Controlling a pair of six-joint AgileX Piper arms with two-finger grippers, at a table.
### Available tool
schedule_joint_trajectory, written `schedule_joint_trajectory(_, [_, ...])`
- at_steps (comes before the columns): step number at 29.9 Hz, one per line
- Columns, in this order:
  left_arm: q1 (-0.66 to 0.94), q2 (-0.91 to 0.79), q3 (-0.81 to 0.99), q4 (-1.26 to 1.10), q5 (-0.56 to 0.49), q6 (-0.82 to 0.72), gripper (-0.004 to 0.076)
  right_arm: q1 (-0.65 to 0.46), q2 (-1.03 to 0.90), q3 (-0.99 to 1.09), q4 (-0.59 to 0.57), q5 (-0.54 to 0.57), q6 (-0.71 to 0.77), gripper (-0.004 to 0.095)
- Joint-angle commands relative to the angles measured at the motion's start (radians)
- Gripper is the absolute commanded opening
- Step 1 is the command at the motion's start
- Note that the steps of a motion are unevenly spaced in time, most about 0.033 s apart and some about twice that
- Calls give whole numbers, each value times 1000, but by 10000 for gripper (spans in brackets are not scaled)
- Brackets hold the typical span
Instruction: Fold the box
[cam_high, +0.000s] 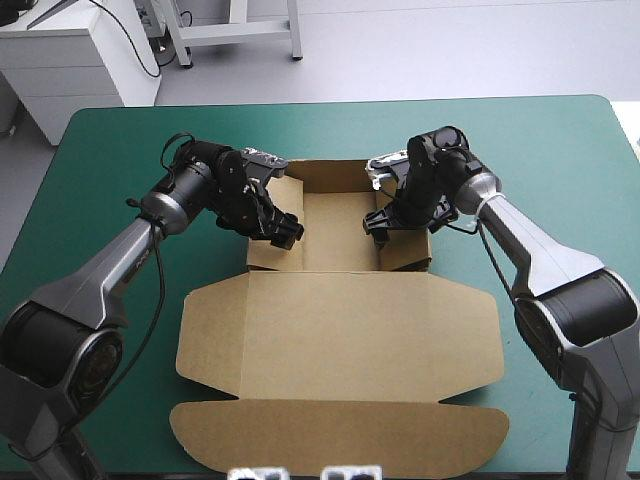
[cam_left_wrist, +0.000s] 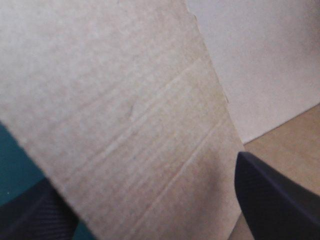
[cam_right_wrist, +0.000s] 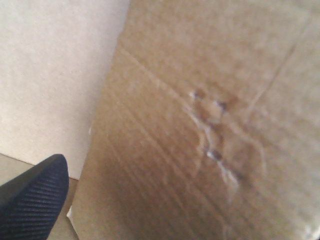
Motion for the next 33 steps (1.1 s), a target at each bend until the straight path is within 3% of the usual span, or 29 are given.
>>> schedule_joint_trajectory(1, [-8,-78,-64,-1,33,1,534,-2,-81,-60,-4,27,-11,928])
schedule_joint_trajectory(4, [-8,-113,-99,53,67,1,426,-2,-106,-76,-7,27,-11,928])
schedule_joint_trajectory(10, [-8,-218,-110,216,160,3,104,-2,-158,-81,-33,27,-11,927])
schedule_joint_trajectory(13, [-8,-293,-69,241,159,44,8,-2,-177,-81,-38,27,-11,927])
schedule_joint_trajectory(26, [-8,-661,265,241,159,49,-5,-2,-174,-81,-67,6,-9,927])
schedule_joint_trajectory(33, [-8,-859,510,239,158,-34,-6,-2,-134,-81,-67,-2,-3,927])
